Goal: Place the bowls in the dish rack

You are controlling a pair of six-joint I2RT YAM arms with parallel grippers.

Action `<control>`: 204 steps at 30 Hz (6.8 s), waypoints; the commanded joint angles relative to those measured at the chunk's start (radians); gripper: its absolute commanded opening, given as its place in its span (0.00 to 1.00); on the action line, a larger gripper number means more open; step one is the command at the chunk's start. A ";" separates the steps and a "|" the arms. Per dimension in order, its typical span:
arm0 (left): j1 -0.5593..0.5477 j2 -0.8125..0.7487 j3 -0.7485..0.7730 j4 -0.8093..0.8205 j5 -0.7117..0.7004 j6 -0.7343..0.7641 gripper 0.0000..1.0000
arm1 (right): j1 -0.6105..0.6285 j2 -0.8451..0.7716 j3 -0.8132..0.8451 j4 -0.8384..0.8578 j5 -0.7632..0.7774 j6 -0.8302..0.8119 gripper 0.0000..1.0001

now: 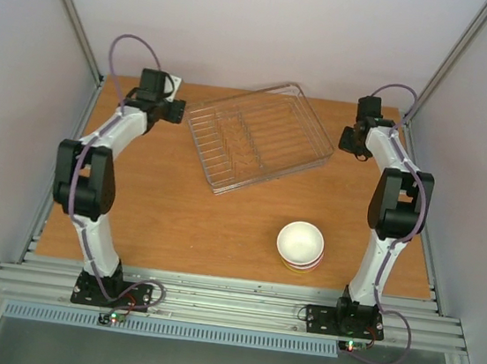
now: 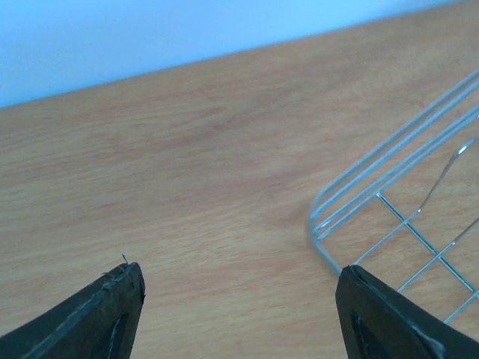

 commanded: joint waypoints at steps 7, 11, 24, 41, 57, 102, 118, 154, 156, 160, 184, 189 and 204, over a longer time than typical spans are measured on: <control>0.066 -0.196 -0.167 0.049 0.108 -0.024 0.72 | -0.016 0.141 0.130 0.008 -0.210 0.018 0.01; 0.072 -0.182 -0.202 0.040 0.076 -0.017 0.72 | -0.016 0.140 0.108 0.020 -0.254 0.022 0.01; 0.076 -0.069 -0.164 0.016 -0.019 -0.019 0.72 | -0.008 -0.066 -0.161 0.101 -0.550 0.052 0.01; 0.076 0.138 0.077 -0.052 -0.073 -0.035 0.72 | 0.168 -0.230 -0.251 0.061 -0.718 -0.027 0.01; 0.081 0.145 0.071 -0.043 -0.146 0.010 0.73 | 0.256 -0.331 -0.215 -0.002 -0.412 -0.020 0.01; 0.154 -0.153 -0.179 0.002 -0.008 -0.052 0.76 | 0.269 -0.189 0.063 -0.208 -0.128 -0.043 0.34; 0.154 -0.374 -0.403 0.093 0.167 -0.054 0.79 | 0.471 -0.764 -0.545 -0.043 0.255 0.138 0.99; 0.154 -0.337 -0.415 0.083 0.161 -0.064 0.80 | 0.656 -0.843 -0.699 -0.486 0.078 0.345 0.34; 0.153 -0.338 -0.415 0.083 0.165 -0.065 0.80 | 0.668 -0.834 -0.699 -0.496 0.095 0.357 0.34; 0.154 -0.334 -0.416 0.086 0.167 -0.065 0.80 | 0.685 -0.821 -0.688 -0.524 0.144 0.377 0.35; 0.154 -0.335 -0.422 0.084 0.175 -0.070 0.80 | 1.062 -0.667 -0.499 -0.523 0.213 0.403 0.35; 0.154 -0.331 -0.422 0.085 0.177 -0.072 0.80 | 1.075 -0.654 -0.506 -0.528 0.213 0.410 0.34; -0.104 -0.428 -0.295 -0.244 0.430 0.104 0.74 | 0.891 -0.782 -0.436 -0.586 0.446 0.403 0.54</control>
